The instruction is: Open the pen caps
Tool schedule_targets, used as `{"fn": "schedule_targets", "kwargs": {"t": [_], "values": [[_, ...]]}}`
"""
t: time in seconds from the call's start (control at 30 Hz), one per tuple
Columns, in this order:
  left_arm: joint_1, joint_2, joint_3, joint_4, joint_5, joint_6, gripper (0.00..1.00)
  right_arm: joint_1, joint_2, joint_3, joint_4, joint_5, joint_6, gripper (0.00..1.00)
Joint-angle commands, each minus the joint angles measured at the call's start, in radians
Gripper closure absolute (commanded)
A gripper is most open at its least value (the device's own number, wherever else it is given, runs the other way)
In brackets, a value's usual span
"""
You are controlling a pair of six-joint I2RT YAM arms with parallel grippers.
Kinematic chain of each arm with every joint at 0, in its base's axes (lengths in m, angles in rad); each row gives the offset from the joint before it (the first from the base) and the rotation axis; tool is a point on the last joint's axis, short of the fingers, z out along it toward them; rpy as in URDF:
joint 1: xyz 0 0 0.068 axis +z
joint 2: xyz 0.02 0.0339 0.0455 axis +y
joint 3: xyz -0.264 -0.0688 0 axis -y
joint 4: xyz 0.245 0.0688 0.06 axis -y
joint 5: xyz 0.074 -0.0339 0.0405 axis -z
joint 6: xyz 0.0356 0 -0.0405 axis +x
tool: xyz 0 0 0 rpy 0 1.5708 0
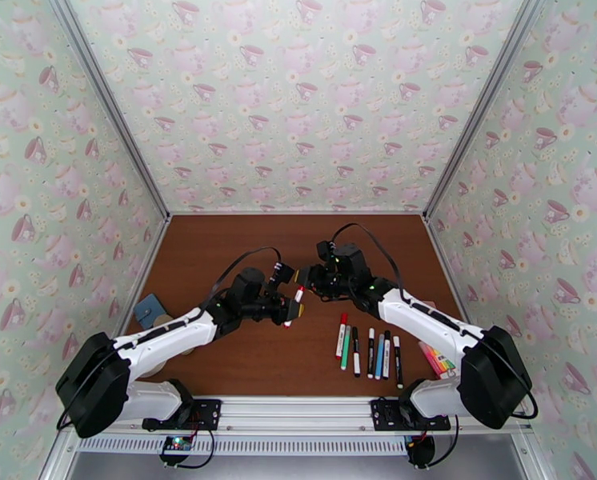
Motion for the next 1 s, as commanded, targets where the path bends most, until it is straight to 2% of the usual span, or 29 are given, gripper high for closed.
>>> {"fn": "schedule_targets", "kwargs": {"t": [0.0, 0.3, 0.87, 0.97], "values": [[-0.004, 0.01, 0.024, -0.002, -0.017, 0.017, 0.93, 0.01, 0.02, 0.015, 0.024, -0.03, 0.015, 0.72], [-0.004, -0.001, 0.016, 0.0, -0.019, 0.012, 0.93, 0.013, 0.031, 0.016, 0.02, -0.03, 0.015, 0.72], [-0.005, 0.005, 0.01, -0.046, -0.045, 0.035, 0.94, 0.012, 0.001, 0.028, -0.002, 0.002, -0.003, 0.9], [-0.018, -0.005, 0.028, -0.115, -0.113, 0.067, 0.95, 0.012, -0.012, 0.044, -0.037, 0.037, -0.011, 0.92]]}}
